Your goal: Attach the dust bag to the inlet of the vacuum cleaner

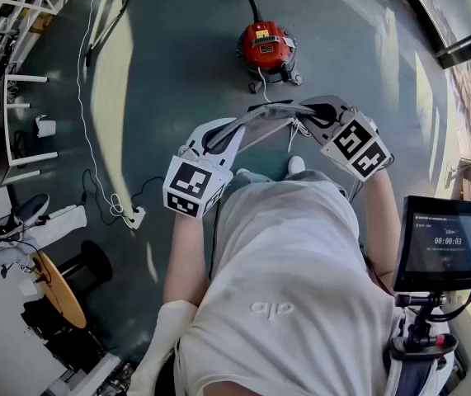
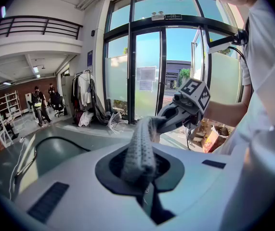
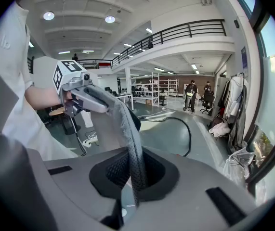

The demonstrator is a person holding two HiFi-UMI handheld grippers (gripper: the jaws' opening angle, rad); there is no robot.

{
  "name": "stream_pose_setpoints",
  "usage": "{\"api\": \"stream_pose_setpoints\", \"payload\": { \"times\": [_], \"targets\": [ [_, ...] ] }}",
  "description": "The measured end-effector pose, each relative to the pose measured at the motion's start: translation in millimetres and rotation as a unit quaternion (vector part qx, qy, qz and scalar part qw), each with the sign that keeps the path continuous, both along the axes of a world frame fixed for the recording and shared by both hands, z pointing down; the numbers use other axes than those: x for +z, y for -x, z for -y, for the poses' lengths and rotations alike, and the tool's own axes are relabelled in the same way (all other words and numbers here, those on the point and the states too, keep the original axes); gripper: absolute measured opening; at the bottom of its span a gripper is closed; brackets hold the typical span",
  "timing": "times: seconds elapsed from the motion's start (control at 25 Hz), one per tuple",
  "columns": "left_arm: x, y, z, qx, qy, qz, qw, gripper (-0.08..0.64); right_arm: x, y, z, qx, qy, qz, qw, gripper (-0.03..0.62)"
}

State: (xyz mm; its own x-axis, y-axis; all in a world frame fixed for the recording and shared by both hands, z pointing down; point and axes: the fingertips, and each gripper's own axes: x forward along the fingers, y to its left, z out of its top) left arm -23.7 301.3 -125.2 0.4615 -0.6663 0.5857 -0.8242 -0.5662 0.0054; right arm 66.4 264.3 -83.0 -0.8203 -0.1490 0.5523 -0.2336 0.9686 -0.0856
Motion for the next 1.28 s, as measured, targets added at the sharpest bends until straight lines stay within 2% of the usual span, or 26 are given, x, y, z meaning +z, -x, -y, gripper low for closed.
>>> {"api": "stream_pose_setpoints", "payload": {
  "times": [0.28,0.48,0.64,0.92,1.08,1.28],
  "targets": [
    [2,9,18,0.007,0.008,-0.015,0.9998,0.015,-3,6,16,0.005,-0.002,-0.021,1.000,0.017],
    [41,30,67,0.028,0.036,-0.043,0.9981,0.015,30,24,60,0.027,0.022,-0.050,0.998,0.017],
    [74,58,101,0.053,0.069,-0.067,0.9940,0.015,61,49,92,0.053,0.047,-0.073,0.995,0.017],
    [100,94,159,0.092,0.108,-0.103,0.9846,0.016,84,82,136,0.113,0.073,-0.105,0.985,0.017],
    [111,89,176,0.102,0.121,-0.106,0.9817,0.015,95,77,147,0.129,0.086,-0.102,0.983,0.017],
    [140,64,179,0.085,0.144,-0.095,0.9814,0.015,128,52,151,0.118,0.111,-0.088,0.983,0.017]
  ]
}}
